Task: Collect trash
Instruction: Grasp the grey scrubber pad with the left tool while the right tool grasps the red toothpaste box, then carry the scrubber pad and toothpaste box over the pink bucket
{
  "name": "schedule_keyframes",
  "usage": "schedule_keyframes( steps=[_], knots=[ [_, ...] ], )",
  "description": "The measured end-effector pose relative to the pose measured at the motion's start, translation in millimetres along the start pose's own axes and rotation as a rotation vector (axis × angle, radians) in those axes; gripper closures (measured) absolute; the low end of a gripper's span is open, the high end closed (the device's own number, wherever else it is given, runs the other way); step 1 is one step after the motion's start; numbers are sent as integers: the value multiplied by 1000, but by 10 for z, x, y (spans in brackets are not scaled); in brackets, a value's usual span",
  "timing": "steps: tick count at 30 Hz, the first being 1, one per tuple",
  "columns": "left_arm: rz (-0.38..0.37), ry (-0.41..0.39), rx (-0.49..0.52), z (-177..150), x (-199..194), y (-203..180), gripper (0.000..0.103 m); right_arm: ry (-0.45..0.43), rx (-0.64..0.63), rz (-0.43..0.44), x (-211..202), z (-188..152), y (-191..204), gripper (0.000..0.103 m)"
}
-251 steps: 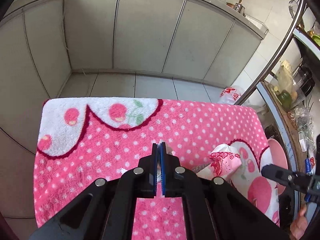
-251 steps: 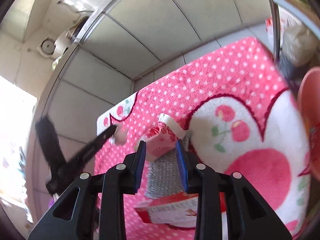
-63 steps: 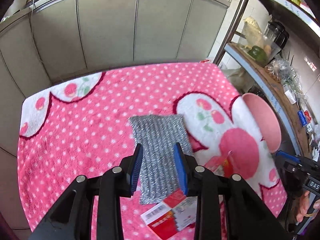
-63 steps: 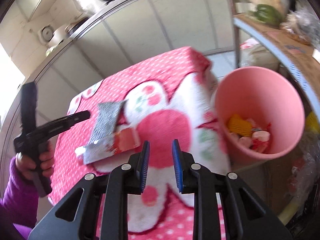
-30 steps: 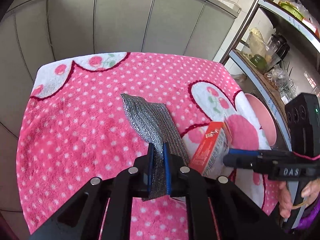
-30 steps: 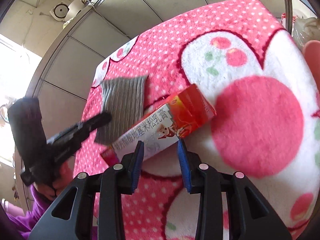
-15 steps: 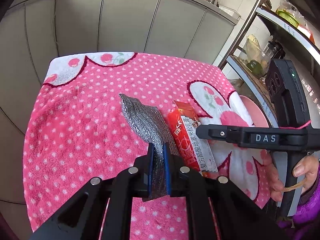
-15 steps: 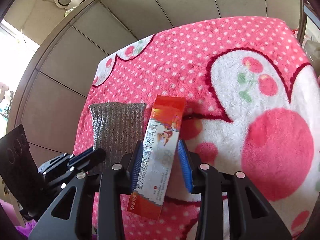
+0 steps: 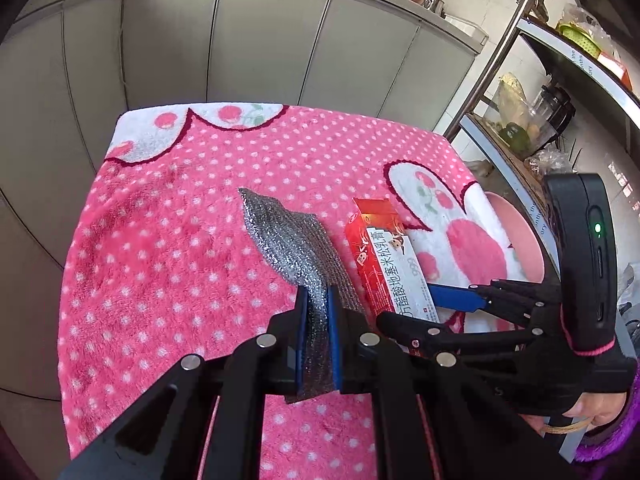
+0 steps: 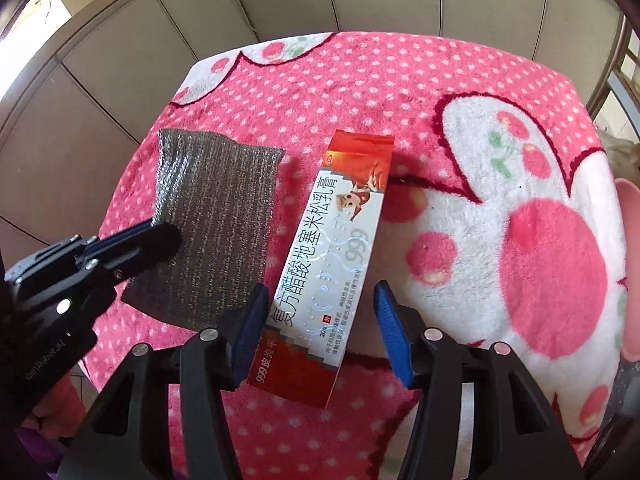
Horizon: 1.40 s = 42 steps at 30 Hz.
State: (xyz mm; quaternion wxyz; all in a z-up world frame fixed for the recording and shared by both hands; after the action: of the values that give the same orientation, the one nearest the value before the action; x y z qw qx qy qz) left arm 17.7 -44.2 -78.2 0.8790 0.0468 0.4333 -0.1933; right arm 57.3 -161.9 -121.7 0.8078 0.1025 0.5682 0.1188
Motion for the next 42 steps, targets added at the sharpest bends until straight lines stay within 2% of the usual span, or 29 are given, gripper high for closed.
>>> schedule_keyframes(
  steps=[20,24,28,42],
  knots=[
    [68,-28,-12,-23,-258,44,94,-48,14,92,-79,-92,-51,48],
    [79,-35,-8,-33,-315,44,94,-55,31,114,-104,-116,-70,57],
    [86,-39,-12,-40,-348,49,94,-63,39,126,-122,-143,-73,59],
    [101,-88,17,75,-511,-81,94,-181,62,164,-428,-117,-204,62]
  ],
)
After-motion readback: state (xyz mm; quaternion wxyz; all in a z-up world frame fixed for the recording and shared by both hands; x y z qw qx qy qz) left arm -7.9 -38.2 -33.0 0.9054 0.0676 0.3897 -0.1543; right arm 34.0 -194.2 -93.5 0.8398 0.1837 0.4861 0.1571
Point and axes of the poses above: each gripper's, at about its wrist camera, not at the fingertips, and x roughly the way its jaws point, y to its left, z to its top, the point moved 6 cm from there along x, roughly the way its jaws point, and after that the axes turned 15 degrees about x, right-handed, at the moved point
